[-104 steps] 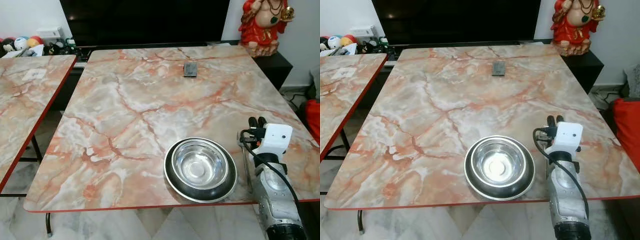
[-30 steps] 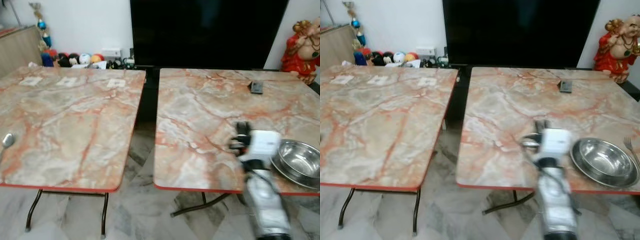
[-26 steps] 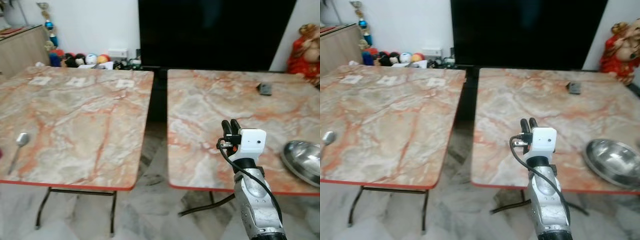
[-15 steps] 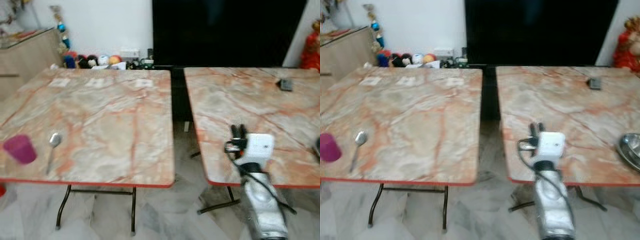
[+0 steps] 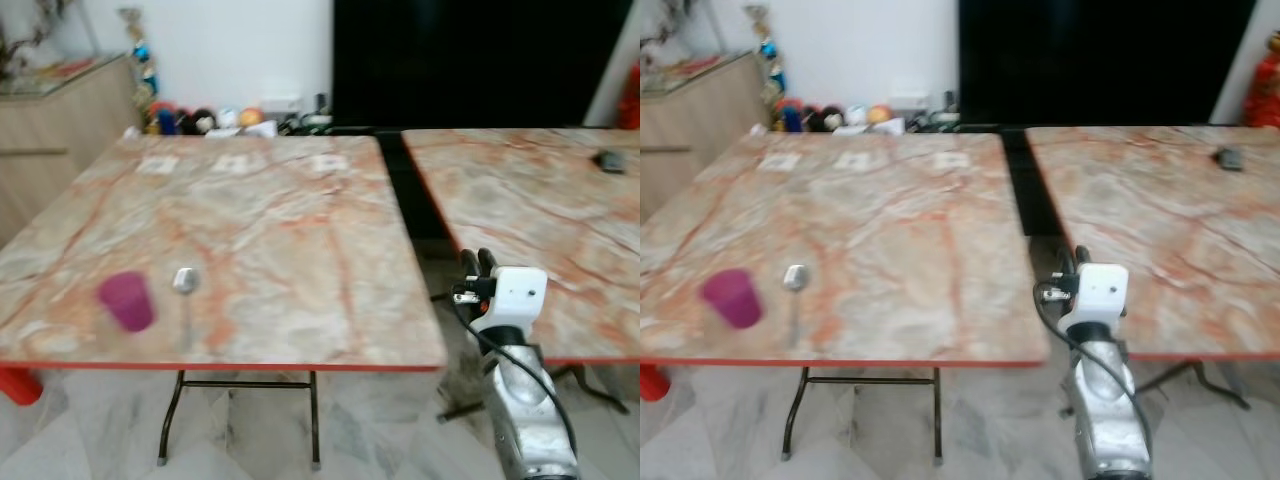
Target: Setting the table
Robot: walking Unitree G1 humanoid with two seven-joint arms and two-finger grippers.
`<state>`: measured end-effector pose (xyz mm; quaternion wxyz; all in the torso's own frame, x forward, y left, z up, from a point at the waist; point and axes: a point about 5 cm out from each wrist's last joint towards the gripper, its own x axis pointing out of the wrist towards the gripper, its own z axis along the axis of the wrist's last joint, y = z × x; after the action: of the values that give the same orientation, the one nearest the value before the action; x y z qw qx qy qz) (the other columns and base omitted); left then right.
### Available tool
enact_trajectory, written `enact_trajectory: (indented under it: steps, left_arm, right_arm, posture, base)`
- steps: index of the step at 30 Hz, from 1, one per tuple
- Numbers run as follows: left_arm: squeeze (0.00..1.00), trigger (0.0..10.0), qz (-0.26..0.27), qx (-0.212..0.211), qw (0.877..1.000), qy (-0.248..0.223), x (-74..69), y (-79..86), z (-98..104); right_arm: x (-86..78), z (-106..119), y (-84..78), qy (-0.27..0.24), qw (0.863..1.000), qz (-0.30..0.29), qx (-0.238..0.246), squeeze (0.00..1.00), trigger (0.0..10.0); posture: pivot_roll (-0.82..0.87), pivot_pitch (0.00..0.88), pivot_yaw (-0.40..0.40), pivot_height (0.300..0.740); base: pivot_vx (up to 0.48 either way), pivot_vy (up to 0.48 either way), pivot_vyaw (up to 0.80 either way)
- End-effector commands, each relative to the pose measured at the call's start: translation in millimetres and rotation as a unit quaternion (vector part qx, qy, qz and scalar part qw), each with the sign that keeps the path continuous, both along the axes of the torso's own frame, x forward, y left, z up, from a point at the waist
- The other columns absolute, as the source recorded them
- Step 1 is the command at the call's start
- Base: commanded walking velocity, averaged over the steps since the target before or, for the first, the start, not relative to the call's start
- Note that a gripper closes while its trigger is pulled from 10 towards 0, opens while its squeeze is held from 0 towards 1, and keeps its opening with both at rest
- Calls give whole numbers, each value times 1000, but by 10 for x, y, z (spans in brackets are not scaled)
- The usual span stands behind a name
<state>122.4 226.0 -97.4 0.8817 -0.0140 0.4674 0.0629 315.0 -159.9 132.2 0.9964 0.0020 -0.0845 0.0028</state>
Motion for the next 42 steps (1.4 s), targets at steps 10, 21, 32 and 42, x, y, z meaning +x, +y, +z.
enact_trajectory:
  steps: [10, 21, 32, 42]
  left_arm:
    - [0, 10000, 0, -5, 1000, 0, -5, -58, -13]
    - [0, 10000, 3, -4, 1000, -1, -6, -58, -14]
    - [0, 10000, 3, 0, 1000, -5, -6, -52, -9]
    - [0, 10000, 0, -2, 1000, -6, -6, -57, -10]
  right_arm:
    - [12, 31, -86, 0, 1000, -12, -3, 0, 10000]
    - [17, 34, -82, 1, 1000, -12, -2, 0, 10000]
    - [23, 25, -75, 4, 1000, -11, -2, 0, 10000]
    - [12, -33, -113, 18, 1000, -18, -6, 0, 10000]
  posture:
    - [-15, 4, -9, 740]
    - [-12, 11, -11, 740]
    - [-7, 24, -14, 740]
    - [-7, 32, -15, 740]
  base:
    - [0, 480, 0]
    - [0, 480, 0]
    - [0, 152, 0]
    - [0, 0, 0]
